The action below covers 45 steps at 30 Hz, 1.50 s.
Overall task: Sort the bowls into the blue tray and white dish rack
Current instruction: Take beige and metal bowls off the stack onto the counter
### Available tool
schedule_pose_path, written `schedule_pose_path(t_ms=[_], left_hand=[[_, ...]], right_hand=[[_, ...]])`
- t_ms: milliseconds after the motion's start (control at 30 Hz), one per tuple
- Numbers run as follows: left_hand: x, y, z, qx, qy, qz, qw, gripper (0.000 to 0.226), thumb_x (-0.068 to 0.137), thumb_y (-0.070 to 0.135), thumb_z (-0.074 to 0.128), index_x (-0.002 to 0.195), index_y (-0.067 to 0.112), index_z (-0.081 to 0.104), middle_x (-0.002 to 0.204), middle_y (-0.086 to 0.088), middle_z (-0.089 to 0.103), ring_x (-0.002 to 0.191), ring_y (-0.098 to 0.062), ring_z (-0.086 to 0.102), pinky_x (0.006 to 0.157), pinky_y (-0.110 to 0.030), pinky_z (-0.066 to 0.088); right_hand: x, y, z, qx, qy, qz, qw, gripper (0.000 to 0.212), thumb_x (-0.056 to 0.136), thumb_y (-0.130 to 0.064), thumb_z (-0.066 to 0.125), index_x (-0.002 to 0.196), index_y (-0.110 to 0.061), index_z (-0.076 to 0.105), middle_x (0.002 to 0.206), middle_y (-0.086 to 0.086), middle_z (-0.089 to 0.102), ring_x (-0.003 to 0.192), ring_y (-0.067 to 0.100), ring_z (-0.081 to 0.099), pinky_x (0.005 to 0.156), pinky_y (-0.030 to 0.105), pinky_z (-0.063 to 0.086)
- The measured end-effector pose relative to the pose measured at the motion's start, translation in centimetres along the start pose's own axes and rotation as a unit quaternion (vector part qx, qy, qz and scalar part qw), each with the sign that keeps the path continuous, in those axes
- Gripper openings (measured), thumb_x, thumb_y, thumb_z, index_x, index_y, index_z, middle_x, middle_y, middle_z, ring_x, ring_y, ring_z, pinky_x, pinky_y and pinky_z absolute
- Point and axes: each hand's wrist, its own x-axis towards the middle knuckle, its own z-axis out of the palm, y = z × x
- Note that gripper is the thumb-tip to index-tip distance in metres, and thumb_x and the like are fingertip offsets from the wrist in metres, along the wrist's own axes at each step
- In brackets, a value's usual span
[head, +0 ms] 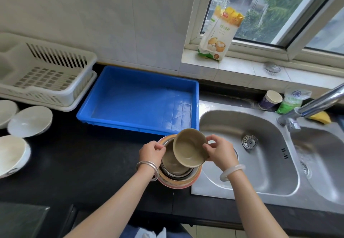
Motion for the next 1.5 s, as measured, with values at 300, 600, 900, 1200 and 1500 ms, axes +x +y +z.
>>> schedule_pose_path(t_ms=[300,600,900,1200,1500], left_hand=[[1.0,-0.9,-5.1,-0.177,0.031,-0.062,0.982,0.004,0.081,0.011,0.066,0.077,0.013,0.065,0.083,-0.005,0.069,0.077,-0.016,0.069,0.062,-0.024,0.058],[1.4,-8.1,-14.4,-0.305,0.190,-0.147,0.921,0.013,0.081,0.001,0.063,0.069,0.005,0.061,0.076,-0.009,0.062,0.072,-0.018,0.062,0.060,-0.027,0.054],[1.4,-16.9,-20.6,-0.362,0.299,-0.231,0.852,0.006,0.083,-0.001,0.060,0.078,0.001,0.059,0.073,-0.010,0.057,0.076,-0.024,0.058,0.076,-0.036,0.054],[2.0,-21.8,-23.2,-0.385,0.341,-0.279,0.811,0.021,0.083,-0.002,0.060,0.066,0.008,0.056,0.075,-0.012,0.057,0.081,-0.029,0.059,0.080,-0.040,0.055],[2.4,-22.9,-24.1,-0.391,0.347,-0.290,0.801,0.020,0.084,-0.003,0.058,0.067,0.008,0.054,0.089,-0.018,0.059,0.081,-0.033,0.060,0.079,-0.041,0.055]], right_hand=[[-0.1,-5.4,0.1,0.105,-0.007,-0.042,0.993,0.012,0.084,-0.009,0.064,0.082,-0.020,0.065,0.072,0.005,0.069,0.054,0.011,0.066,0.052,0.025,0.058],[2.4,-11.2,9.7,0.127,-0.135,-0.037,0.982,0.014,0.086,-0.003,0.059,0.080,-0.015,0.062,0.063,0.009,0.058,0.045,0.011,0.057,0.042,0.019,0.050],[4.4,-16.4,23.0,0.094,-0.215,-0.015,0.972,0.010,0.086,-0.007,0.059,0.088,-0.017,0.061,0.096,0.014,0.063,0.072,0.023,0.067,0.063,0.033,0.059],[3.5,-20.6,32.8,0.086,-0.245,0.020,0.965,0.025,0.089,-0.002,0.052,0.111,-0.012,0.059,0.099,0.011,0.061,0.065,0.015,0.063,0.047,0.019,0.054],[4.5,-21.9,36.5,0.108,-0.279,0.106,0.948,0.038,0.090,0.001,0.050,0.127,-0.008,0.050,0.122,0.019,0.057,0.092,0.031,0.063,0.067,0.032,0.057]])
